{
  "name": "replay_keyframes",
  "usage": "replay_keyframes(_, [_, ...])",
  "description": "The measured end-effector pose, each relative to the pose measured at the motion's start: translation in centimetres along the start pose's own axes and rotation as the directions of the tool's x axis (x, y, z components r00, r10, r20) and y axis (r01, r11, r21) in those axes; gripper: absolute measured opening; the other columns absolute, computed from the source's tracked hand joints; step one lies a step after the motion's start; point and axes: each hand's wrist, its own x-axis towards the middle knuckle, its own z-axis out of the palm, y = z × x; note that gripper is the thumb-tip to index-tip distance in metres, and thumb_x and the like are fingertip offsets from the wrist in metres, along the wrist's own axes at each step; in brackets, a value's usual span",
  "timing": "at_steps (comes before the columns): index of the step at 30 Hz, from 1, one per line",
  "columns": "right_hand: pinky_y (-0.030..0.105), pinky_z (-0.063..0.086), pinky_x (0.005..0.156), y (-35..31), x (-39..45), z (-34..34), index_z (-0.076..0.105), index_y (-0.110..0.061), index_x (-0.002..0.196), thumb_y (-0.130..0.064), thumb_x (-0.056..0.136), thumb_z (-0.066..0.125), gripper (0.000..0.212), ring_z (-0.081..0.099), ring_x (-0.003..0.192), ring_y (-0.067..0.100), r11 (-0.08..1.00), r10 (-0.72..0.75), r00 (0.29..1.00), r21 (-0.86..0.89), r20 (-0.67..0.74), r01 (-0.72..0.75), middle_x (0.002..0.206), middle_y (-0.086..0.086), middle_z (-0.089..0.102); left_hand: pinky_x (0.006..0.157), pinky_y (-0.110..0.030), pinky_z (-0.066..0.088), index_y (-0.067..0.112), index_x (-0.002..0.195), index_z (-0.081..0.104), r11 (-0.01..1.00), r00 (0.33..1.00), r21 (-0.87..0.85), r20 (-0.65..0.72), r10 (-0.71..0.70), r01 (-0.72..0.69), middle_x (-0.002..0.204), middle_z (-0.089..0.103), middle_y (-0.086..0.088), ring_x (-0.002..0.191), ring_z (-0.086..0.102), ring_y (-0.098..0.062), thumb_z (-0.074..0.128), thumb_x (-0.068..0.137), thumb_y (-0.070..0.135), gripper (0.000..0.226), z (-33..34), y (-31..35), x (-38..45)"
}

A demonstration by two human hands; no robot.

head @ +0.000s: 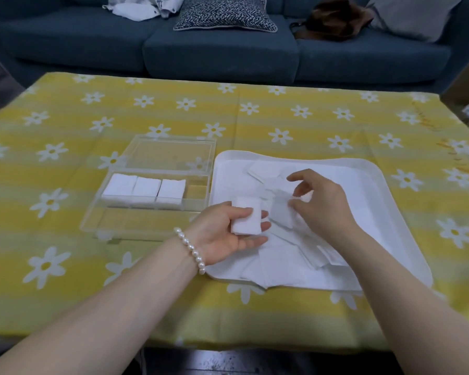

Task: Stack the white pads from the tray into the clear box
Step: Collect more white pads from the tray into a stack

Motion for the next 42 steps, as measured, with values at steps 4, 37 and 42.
replay_keyframes(4, [0.026, 0.05, 0.061, -2.4, -0.5, -2.3, 0.061, -0.021, 0.092, 0.015, 0.072, 0.065, 0.041, 0.055, 0.057, 0.015, 0.809, 0.02, 0.997, 0.584, 0.081, -0.063, 0.067, -0.001, 0.057, 0.076, -0.044, 0.054, 0.007, 0.113, 0.055, 1.0, 1.0, 0.006, 0.022, 0.012, -0.012, 0.095, 0.069, -0.011, 0.085, 0.066, -0.028, 0.045, 0.094, 0.003, 0.021, -0.2, 0.1, 0.1])
replay_keyframes(37, [0.018, 0.042, 0.063, -3.9, -1.2, 0.5, 0.061, -0.016, 0.106, -0.007, 0.075, 0.074, 0.035, 0.056, 0.065, 0.009, 0.801, 0.014, 0.968, 0.577, 0.249, -0.16, 0.072, -0.004, 0.063, 0.079, -0.039, 0.056, -0.002, 0.118, 0.052, 0.985, 0.99, 0.161, 0.135, 0.035, -0.057, 0.104, 0.063, -0.017, 0.087, 0.065, -0.029, 0.041, 0.094, -0.008, 0.027, 0.0, 1.5, -2.2])
replay_keyframes(42, [0.021, 0.041, 0.06, -6.3, -0.2, 1.0, 0.062, -0.012, 0.097, 0.011, 0.072, 0.069, 0.035, 0.051, 0.063, 0.016, 0.786, -0.049, 0.94, 0.594, 0.338, -0.173, 0.067, 0.005, 0.059, 0.07, -0.032, 0.052, 0.009, 0.097, 0.059, 0.764, 0.955, 0.607, -0.031, 0.295, -0.217, 0.093, 0.065, -0.005, 0.083, 0.063, -0.02, 0.055, 0.091, 0.003, 0.01, -1.4, 2.4, -2.2])
